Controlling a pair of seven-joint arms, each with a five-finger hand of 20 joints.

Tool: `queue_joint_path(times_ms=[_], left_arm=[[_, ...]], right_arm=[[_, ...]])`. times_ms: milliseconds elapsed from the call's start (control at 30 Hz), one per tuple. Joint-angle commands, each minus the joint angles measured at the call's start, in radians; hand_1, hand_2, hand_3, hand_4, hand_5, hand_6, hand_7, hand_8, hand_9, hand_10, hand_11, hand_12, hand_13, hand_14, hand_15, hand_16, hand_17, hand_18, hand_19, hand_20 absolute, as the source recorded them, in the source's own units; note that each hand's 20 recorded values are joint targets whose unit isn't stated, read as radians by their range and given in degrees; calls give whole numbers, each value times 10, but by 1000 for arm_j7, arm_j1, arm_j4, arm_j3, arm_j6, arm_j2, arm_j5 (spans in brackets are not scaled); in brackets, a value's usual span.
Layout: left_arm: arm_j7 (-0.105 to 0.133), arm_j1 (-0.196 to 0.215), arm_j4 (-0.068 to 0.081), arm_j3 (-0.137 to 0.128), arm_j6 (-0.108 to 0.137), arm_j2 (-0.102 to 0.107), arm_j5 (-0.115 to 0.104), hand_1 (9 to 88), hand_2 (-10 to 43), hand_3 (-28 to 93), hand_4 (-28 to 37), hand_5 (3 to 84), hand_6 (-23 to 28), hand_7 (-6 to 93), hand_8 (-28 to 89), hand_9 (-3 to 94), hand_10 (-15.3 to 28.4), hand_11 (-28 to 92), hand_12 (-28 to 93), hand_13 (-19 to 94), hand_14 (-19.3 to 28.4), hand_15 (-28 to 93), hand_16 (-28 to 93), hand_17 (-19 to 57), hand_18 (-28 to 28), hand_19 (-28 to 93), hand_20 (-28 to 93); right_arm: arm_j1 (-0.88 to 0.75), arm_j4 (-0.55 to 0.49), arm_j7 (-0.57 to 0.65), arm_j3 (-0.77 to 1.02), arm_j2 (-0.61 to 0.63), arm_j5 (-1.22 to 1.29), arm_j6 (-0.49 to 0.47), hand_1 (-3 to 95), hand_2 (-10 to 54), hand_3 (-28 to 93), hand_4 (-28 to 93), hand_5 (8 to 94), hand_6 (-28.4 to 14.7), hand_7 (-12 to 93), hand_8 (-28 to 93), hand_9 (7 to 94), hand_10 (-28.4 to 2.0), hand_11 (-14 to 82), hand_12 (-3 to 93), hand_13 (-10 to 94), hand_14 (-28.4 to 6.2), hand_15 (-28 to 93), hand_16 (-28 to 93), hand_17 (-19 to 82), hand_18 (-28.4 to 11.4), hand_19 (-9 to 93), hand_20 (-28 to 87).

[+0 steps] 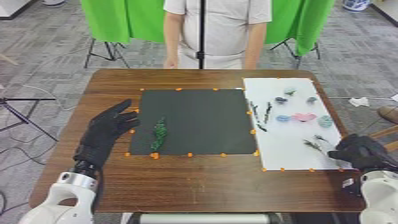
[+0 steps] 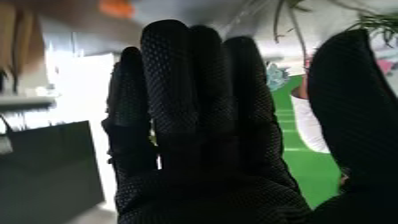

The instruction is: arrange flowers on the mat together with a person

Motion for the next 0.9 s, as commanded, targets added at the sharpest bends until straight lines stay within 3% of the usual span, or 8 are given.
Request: queue_joint_path(times_ms=[33,233,300,500,667,767,900], left_arm=[[6,7,-4,-4,17,3,-7,257,44,795,-233,381,78,118,-83,369,196,253,102,269,274,490,-74,-94,267,490,142],[19,16,-8,-9,26,9,-10,258,44,795,-233,382,78,117,-83,370,196,253,103,269,274,489,-75,-94,267,490,141],[27,20,-10,-7,38,20,-19,257,44,796,-233,381,78,117,-83,370,196,253,103,269,273,489,-75,-94,267,490,142],[34,34,-16,-24,51,18,-20,258,45,795,-233,381,78,116,-82,369,196,252,102,269,274,489,-74,-94,267,490,141],[39,55,-26,-32,67,17,-22,257,45,795,-232,381,78,117,-82,369,197,252,102,269,274,489,-74,-94,267,490,142],[50,64,-31,-35,81,20,-25,257,44,795,-232,381,78,117,-83,369,196,252,103,269,273,489,-74,-94,267,491,142],[54,70,-34,-41,85,19,-27,258,44,796,-232,381,78,118,-83,369,196,252,103,269,274,490,-74,-95,268,491,143]], right_arm=[[13,30,14,-69,32,-152,-27,497,-95,629,-280,780,29,283,-8,821,-97,352,217,739,-72,584,182,393,-182,820,257],[29,-10,42,-73,39,-210,-26,551,-95,605,-283,850,40,245,24,892,-80,351,241,809,-56,590,209,442,-171,872,237],[46,-44,49,-69,40,-228,-26,556,-95,604,-283,855,42,241,28,899,-81,354,239,816,-56,592,212,447,-171,881,236],[138,-184,10,-79,68,-173,-17,552,-95,623,-283,873,32,222,42,913,-84,361,233,826,-60,603,223,447,-181,907,235],[361,-251,-51,-242,41,-85,-79,549,-95,634,-283,877,26,212,55,913,-86,367,236,827,-64,614,228,443,-187,921,235],[548,-230,-60,-443,11,-104,-57,550,-95,636,-283,878,23,207,60,914,-86,372,237,827,-65,616,228,442,-188,926,236],[760,-169,-44,-673,-112,-109,-126,547,-95,643,-283,881,17,201,65,915,-85,378,238,825,-68,627,229,444,-191,930,251]])
